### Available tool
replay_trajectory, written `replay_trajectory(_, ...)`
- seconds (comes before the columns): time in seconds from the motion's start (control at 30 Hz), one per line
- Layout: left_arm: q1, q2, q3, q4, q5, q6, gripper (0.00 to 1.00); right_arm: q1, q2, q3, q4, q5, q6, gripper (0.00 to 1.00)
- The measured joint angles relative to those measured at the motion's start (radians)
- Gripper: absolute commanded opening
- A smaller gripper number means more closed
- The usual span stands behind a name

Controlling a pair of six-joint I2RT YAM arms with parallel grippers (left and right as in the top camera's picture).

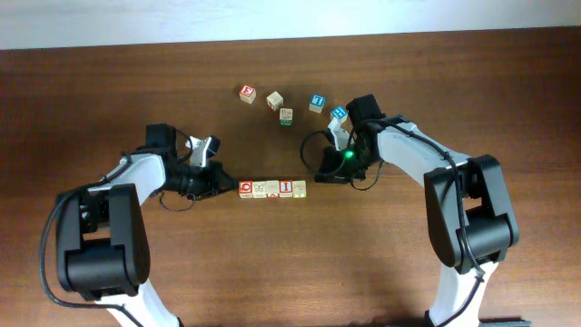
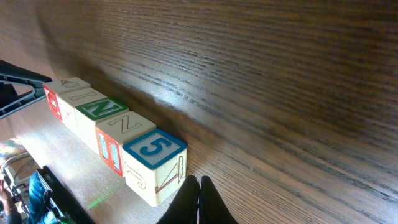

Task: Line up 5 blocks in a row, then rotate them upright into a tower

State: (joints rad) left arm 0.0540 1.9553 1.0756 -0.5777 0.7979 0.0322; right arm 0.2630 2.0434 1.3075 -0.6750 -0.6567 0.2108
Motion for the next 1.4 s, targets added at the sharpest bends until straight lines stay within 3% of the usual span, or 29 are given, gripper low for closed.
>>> replay_trajectory(0.33,0.0,0.0,0.0,-0.035,0.003,0.003,0.0,0.0,0.0,0.0,-0.001,0.0,0.006,0.05)
replay_trajectory(0.67,0.0,0.0,0.0,-0.035,0.003,0.003,0.0,0.04,0.0,-0.021,0.015,0.009,0.126,0.04)
replay_trajectory(1.4,0.0,0.0,0.0,-0.035,0.003,0.003,0.0,0.068,0.0,-0.035,0.034,0.023,0.212,0.04)
